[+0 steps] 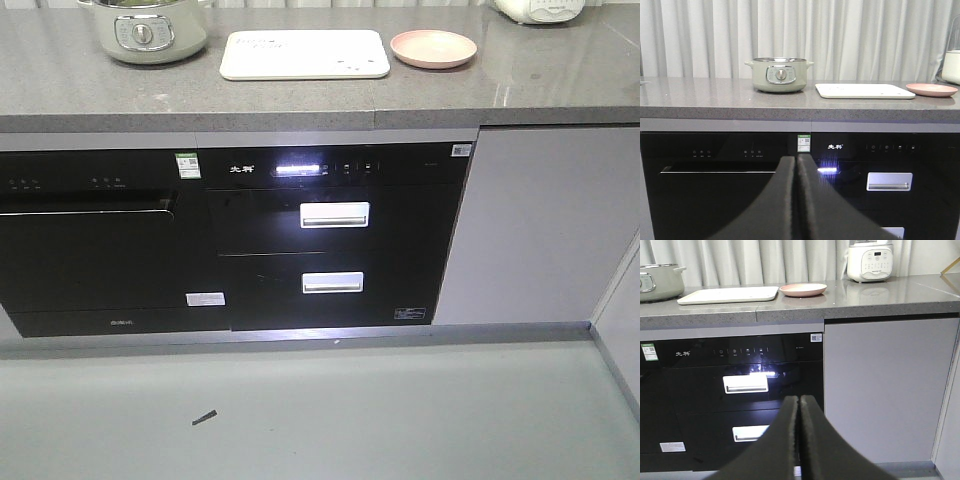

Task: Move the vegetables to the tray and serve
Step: 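Drive the base forward toward the countertop with the pot and tray, then continue driving closer until the pot, tray and plate are within reach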

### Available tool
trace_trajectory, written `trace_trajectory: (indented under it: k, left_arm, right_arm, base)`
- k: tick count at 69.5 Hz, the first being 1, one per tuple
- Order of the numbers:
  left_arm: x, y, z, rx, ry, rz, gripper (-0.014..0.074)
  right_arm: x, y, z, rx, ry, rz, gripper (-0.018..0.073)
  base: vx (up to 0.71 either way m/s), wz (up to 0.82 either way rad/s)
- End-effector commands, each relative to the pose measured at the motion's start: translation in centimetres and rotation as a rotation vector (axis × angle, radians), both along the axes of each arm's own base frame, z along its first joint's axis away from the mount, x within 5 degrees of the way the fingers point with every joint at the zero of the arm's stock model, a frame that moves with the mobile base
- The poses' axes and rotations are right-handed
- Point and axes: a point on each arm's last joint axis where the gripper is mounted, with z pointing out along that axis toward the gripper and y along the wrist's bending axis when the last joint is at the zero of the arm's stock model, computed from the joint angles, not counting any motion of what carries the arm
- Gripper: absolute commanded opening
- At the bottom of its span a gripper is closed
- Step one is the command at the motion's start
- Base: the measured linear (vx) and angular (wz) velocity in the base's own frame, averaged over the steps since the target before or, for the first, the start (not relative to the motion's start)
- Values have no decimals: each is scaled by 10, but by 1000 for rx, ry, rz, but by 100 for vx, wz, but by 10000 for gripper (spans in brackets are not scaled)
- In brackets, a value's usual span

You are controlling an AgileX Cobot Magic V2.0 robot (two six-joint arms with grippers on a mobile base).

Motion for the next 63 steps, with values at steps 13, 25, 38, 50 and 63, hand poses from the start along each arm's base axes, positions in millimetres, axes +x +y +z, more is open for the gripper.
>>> trace_trajectory:
  k: [13, 25, 38, 50, 63]
  left_arm:
    - [-1, 0, 5, -5, -78, 5, -6]
    - [-1, 0, 5, -5, -78, 5, -6]
    - [-1, 0, 5, -5, -78, 5, -6]
    - [-1, 0, 5, -5, -78, 5, -6]
    - [-1, 0, 5, -5, -78, 5, -6]
  right_arm:
    - [0, 0, 5, -11, -71, 0, -3]
    - [0, 0, 5, -11, -71, 0, -3]
    - [0, 0, 5, -11, -71, 0, -3]
    - [0, 0, 5, -11, -71, 0, -3]
    - [0, 0, 5, -11, -71, 0, -3]
  base:
    - [7, 1]
    - [7, 1]
    - [7, 1]
    - [7, 0]
    - [8, 0]
